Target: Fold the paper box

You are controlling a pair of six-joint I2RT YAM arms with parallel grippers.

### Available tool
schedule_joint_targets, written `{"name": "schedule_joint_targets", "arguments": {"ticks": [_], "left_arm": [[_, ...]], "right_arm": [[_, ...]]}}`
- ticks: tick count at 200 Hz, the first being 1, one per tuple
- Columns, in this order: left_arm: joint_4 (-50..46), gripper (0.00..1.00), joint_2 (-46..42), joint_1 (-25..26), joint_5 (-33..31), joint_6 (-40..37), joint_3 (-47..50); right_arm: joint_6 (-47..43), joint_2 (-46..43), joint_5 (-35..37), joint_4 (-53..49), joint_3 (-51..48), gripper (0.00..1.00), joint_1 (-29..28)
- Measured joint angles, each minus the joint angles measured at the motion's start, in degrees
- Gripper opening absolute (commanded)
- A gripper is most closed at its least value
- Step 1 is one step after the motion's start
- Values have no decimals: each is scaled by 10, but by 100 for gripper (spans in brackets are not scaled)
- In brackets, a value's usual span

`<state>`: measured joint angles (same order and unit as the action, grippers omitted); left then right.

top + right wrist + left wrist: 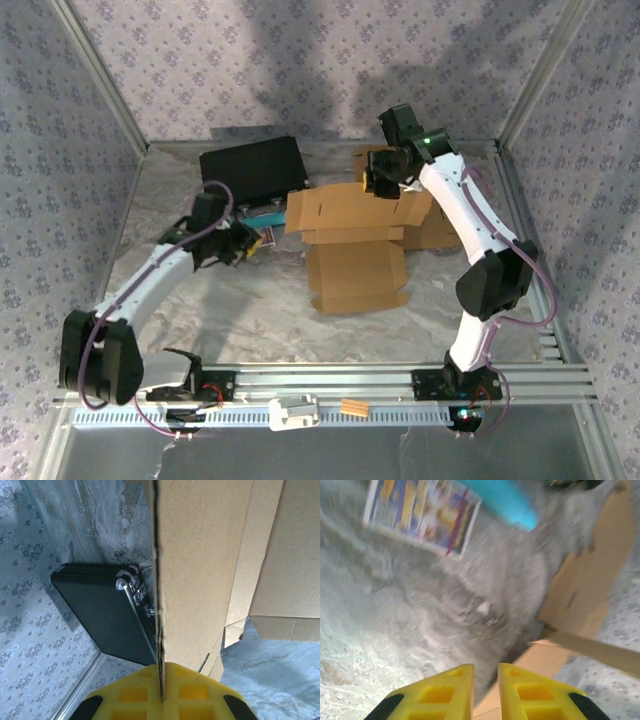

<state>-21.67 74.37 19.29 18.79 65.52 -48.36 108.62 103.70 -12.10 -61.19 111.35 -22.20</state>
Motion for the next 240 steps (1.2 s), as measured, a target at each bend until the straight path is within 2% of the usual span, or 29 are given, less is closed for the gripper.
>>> {"name": "schedule_joint_targets", "arguments": {"ticks": [34, 69, 109, 165, 205, 240], "left_arm": [[175, 27, 70, 59, 7, 38, 66], [355, 31, 98, 70, -9, 84, 116], [469, 33, 128, 88, -18, 123, 137], [519, 36, 141, 112, -48, 141, 141], [497, 42, 135, 145, -62, 127, 137], [469, 43, 135, 151, -64, 111, 129]], "right_arm": [[5, -1, -10, 1, 0, 0, 2], [10, -1, -18, 2, 0, 0, 4], [16, -1, -24, 3, -1, 0, 5], [20, -2, -23, 22, -11, 0, 11], [27, -2, -32, 36, -25, 0, 11], [29, -2, -35, 43, -28, 0, 9]]}}
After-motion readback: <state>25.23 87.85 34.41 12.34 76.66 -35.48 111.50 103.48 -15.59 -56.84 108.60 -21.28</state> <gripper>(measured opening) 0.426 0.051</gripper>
